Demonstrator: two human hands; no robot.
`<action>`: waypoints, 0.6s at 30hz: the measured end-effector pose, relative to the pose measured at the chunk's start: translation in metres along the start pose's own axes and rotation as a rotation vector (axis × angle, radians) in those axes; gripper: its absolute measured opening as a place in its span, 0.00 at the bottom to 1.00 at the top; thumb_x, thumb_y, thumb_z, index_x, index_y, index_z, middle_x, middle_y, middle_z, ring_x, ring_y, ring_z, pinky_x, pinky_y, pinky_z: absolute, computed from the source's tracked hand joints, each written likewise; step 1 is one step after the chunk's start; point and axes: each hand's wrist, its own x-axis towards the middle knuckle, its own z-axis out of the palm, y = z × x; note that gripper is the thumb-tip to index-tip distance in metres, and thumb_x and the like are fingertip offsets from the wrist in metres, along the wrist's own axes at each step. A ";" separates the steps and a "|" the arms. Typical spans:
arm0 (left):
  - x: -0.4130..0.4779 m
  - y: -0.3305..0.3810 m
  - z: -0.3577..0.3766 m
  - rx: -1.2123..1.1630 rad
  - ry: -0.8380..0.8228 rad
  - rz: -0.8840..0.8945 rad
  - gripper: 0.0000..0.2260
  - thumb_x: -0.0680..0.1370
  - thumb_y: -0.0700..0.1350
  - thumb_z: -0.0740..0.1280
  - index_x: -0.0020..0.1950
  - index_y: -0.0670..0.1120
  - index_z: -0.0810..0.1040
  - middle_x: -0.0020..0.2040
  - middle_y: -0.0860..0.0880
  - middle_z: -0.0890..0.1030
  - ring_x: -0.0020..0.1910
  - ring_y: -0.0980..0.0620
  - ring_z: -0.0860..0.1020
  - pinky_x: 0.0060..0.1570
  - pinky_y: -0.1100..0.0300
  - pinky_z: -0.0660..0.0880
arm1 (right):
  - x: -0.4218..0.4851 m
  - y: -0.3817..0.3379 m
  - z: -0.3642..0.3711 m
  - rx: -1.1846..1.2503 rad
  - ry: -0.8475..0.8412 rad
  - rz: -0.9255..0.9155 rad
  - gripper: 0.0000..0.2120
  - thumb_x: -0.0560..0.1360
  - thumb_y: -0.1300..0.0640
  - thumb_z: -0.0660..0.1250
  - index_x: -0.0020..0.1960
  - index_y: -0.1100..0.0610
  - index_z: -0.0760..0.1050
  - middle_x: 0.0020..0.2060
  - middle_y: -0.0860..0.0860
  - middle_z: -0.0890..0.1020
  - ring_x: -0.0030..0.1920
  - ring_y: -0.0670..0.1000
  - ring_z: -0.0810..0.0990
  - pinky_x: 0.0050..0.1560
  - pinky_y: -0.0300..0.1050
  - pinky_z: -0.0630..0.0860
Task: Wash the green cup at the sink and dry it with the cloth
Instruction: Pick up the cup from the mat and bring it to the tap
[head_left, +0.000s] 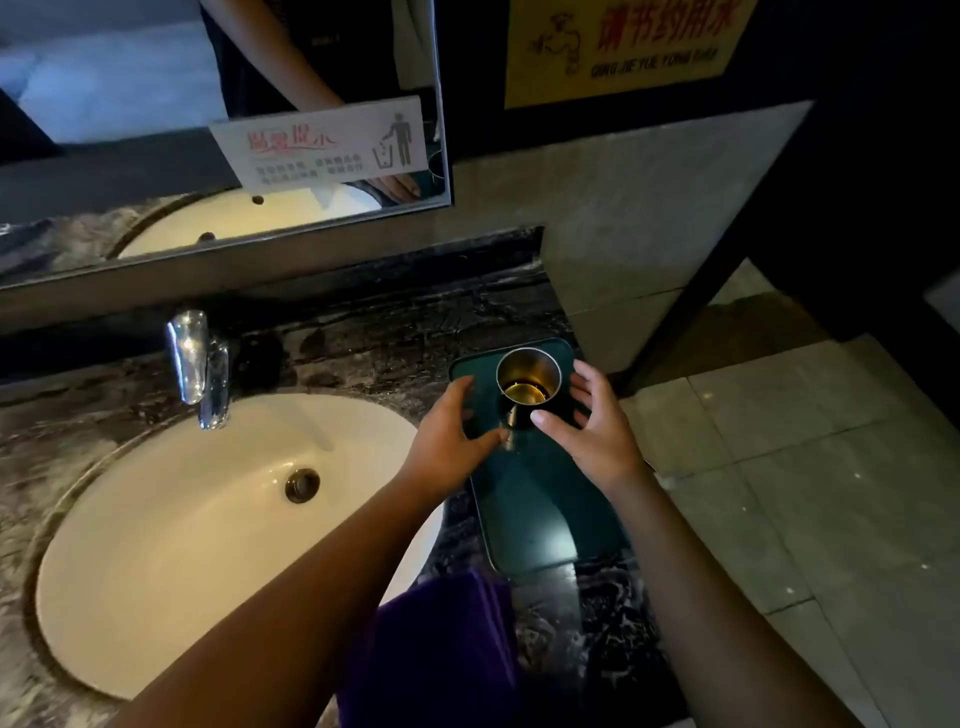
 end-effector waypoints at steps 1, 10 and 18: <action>0.003 0.000 0.000 0.003 -0.009 0.006 0.37 0.75 0.47 0.76 0.79 0.49 0.61 0.75 0.46 0.71 0.71 0.46 0.72 0.61 0.60 0.72 | 0.005 0.000 0.000 -0.013 -0.009 0.002 0.42 0.73 0.52 0.78 0.80 0.48 0.59 0.78 0.52 0.66 0.77 0.51 0.65 0.76 0.54 0.67; 0.034 0.001 0.001 0.008 -0.104 0.123 0.32 0.75 0.45 0.76 0.75 0.54 0.67 0.69 0.53 0.76 0.67 0.54 0.74 0.65 0.57 0.73 | 0.024 0.008 0.006 -0.067 -0.110 0.023 0.45 0.71 0.47 0.79 0.80 0.44 0.58 0.69 0.39 0.69 0.69 0.41 0.68 0.69 0.43 0.68; 0.040 0.003 0.002 0.026 -0.100 0.177 0.30 0.74 0.45 0.77 0.73 0.52 0.70 0.63 0.58 0.77 0.63 0.60 0.74 0.63 0.61 0.73 | 0.028 0.000 0.014 -0.108 -0.106 -0.087 0.28 0.72 0.55 0.79 0.65 0.40 0.71 0.58 0.35 0.79 0.58 0.31 0.76 0.54 0.25 0.70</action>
